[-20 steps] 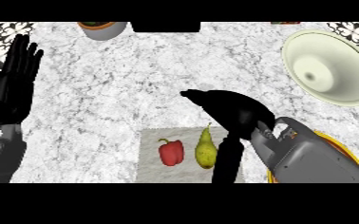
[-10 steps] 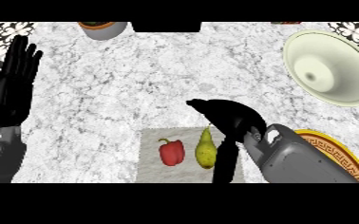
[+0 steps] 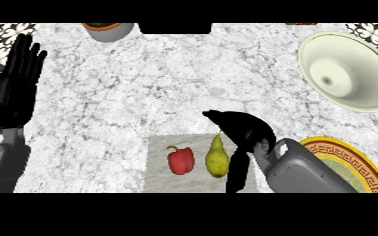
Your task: Pick the pear from the placemat and place it in the bowl
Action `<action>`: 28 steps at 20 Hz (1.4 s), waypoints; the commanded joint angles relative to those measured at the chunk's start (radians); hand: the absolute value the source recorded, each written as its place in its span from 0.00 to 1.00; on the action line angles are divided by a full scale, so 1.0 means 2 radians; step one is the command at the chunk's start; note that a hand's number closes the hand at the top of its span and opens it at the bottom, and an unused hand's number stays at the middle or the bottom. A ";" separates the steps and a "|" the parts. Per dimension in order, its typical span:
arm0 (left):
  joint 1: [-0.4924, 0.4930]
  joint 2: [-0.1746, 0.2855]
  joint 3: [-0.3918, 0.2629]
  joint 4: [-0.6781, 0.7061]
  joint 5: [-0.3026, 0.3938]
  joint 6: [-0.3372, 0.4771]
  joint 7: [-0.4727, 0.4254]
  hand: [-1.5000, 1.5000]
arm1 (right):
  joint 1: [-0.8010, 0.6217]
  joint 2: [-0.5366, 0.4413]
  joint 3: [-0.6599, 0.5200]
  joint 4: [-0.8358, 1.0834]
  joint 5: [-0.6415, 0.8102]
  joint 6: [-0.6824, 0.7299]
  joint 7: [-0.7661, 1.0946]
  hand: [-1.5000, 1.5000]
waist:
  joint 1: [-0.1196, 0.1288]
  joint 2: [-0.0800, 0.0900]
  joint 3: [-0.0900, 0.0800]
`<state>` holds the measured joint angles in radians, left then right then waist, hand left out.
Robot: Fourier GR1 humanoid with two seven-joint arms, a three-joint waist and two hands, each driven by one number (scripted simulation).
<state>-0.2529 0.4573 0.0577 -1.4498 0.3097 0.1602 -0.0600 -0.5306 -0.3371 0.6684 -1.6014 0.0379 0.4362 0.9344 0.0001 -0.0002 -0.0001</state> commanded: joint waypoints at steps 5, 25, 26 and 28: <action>0.023 -0.012 0.030 0.001 -0.006 -0.033 -0.024 0.50 | 0.035 0.066 0.003 0.050 0.098 -0.002 -0.051 0.00 | 0.002 0.000 0.000; -0.003 -0.032 0.069 0.005 -0.040 -0.063 0.005 0.50 | 0.087 0.131 -0.046 0.153 0.229 0.041 -0.133 0.00 | 0.001 0.000 0.000; -0.005 -0.042 0.060 -0.004 -0.057 -0.039 0.016 0.50 | 0.087 0.132 -0.048 0.158 0.237 0.042 -0.122 0.00 | 0.000 0.000 0.000; 0.023 -0.067 0.036 -0.032 -0.066 -0.036 0.009 0.50 | 0.086 0.100 -0.079 0.144 0.218 0.073 -0.133 0.00 | 0.001 0.000 0.000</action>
<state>-0.2461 0.3706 0.1628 -1.4767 0.2094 0.0745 -0.0298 -0.3684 -0.1050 0.5608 -1.3431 0.4633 0.5458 0.6882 0.0024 -0.0053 -0.0006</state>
